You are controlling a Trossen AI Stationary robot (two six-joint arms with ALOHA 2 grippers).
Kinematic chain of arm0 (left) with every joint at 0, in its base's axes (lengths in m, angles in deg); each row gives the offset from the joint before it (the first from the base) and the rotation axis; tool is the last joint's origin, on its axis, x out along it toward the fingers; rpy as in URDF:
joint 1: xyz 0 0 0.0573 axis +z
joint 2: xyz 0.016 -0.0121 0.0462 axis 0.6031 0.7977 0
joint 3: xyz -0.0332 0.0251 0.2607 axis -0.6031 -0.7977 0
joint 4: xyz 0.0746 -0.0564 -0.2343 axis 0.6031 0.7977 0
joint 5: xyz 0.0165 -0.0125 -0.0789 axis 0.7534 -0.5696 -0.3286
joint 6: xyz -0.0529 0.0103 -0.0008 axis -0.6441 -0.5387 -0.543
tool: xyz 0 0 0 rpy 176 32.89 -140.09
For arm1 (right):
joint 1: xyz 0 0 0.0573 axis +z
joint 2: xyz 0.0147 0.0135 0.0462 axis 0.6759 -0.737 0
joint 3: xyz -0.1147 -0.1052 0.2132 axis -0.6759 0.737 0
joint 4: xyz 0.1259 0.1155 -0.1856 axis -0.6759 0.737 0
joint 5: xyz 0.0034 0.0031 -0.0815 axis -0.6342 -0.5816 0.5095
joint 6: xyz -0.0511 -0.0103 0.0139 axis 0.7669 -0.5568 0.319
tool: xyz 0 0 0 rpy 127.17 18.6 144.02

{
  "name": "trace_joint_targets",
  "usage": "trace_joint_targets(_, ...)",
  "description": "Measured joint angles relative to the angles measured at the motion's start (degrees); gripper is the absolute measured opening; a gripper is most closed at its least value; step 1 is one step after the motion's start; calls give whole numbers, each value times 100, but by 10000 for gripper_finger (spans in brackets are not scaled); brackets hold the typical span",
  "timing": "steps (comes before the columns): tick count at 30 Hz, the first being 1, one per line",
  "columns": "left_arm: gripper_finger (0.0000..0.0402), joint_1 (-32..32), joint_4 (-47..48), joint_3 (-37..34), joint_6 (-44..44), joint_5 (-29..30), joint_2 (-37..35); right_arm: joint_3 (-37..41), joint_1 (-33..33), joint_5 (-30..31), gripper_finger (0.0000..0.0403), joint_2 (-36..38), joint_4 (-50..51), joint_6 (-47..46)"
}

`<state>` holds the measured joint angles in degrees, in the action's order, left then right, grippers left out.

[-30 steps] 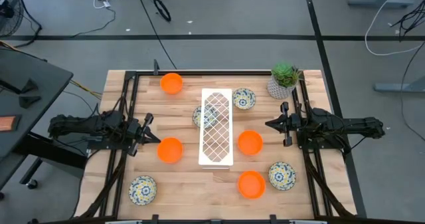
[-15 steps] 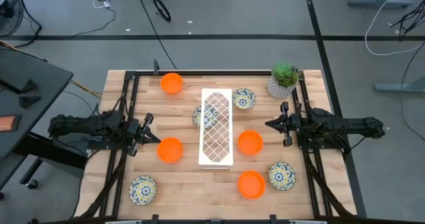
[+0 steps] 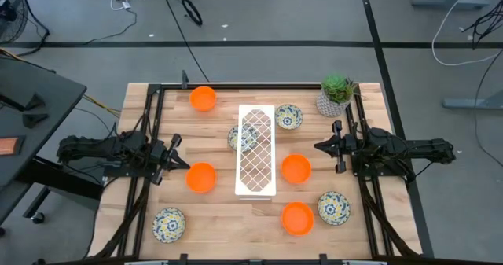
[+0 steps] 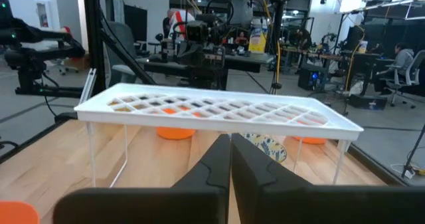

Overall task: Pick & Place Mini bowls
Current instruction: Put the yellow patterned bowl on the shelf

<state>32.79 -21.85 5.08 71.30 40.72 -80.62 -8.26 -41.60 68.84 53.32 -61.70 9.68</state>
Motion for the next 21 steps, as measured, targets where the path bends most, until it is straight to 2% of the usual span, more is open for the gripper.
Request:
trace_joint_targets(3, 14, 1, 1, 0, 0, 1, 0, 2, 0, -2, 16, 0, -199, -125)
trace_joint_targets(9, 14, 1, 0, 0, 0, -1, 0, 2, 0, -2, 16, 0, -698, -1002)
trace_joint_targets(21, 14, 1, -1, 0, 0, 0, 0, 2, 1, -2, 16, 0, -2517, -1059)
